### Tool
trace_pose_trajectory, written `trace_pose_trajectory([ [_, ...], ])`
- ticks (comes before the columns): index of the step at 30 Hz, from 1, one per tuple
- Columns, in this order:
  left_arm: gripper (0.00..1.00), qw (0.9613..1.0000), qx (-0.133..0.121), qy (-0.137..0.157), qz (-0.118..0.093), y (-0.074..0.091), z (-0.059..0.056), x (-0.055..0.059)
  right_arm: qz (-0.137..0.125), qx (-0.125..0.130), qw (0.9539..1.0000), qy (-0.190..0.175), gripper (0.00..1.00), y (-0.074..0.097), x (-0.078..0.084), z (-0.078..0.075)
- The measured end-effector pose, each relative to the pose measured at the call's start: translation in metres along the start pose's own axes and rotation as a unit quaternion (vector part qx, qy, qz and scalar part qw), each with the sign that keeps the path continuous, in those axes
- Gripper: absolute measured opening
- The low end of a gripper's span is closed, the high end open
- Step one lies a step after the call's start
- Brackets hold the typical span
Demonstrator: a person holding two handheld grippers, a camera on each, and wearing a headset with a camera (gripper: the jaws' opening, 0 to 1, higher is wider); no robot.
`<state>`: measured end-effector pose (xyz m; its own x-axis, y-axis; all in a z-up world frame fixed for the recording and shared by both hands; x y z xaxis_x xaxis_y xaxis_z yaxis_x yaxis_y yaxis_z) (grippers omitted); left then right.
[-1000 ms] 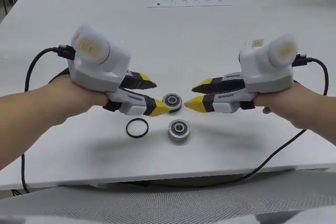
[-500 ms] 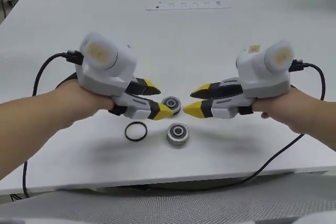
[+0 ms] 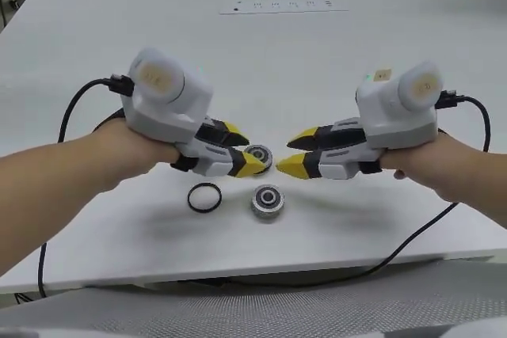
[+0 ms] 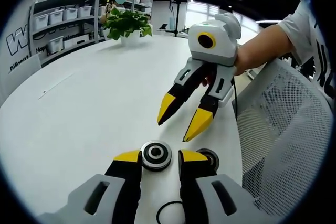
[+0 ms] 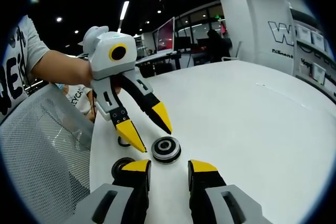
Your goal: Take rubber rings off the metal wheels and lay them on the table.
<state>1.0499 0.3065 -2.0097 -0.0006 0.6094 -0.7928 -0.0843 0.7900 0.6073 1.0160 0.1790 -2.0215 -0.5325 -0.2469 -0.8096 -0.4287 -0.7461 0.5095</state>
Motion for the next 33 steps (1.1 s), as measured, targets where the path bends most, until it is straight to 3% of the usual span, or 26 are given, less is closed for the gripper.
trace_pose_trajectory([
  [13,0.18,0.9998,-0.004,-0.015,0.011,-0.0077,0.0006,0.0013,-0.001,0.001,1.0000,-0.001,0.26,0.0000,0.0012,-0.0006],
  [24,0.09,0.9992,-0.017,-0.037,0.004,-0.0076,0.0018,0.0020,-0.001,0.002,1.0000,-0.002,0.25,0.0006,0.0021,-0.0014],
  [33,0.09,0.9986,-0.025,-0.047,-0.005,-0.0067,0.0005,0.0039,0.001,0.001,1.0000,-0.001,0.25,-0.0023,0.0015,-0.0016],
])
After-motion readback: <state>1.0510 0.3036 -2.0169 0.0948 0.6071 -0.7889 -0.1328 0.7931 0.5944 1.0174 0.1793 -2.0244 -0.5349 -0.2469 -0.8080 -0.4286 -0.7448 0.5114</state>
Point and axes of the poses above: the centre of the closed fingertips' face, and the gripper's own axes: y roughly backward along the fingers, z roughly to its left, x roughly out of its underside, the point moved 7 cm from there along y, roughly backward along the fingers, and after that the axes turned 9 degrees about -y, right-handed, at the moved point
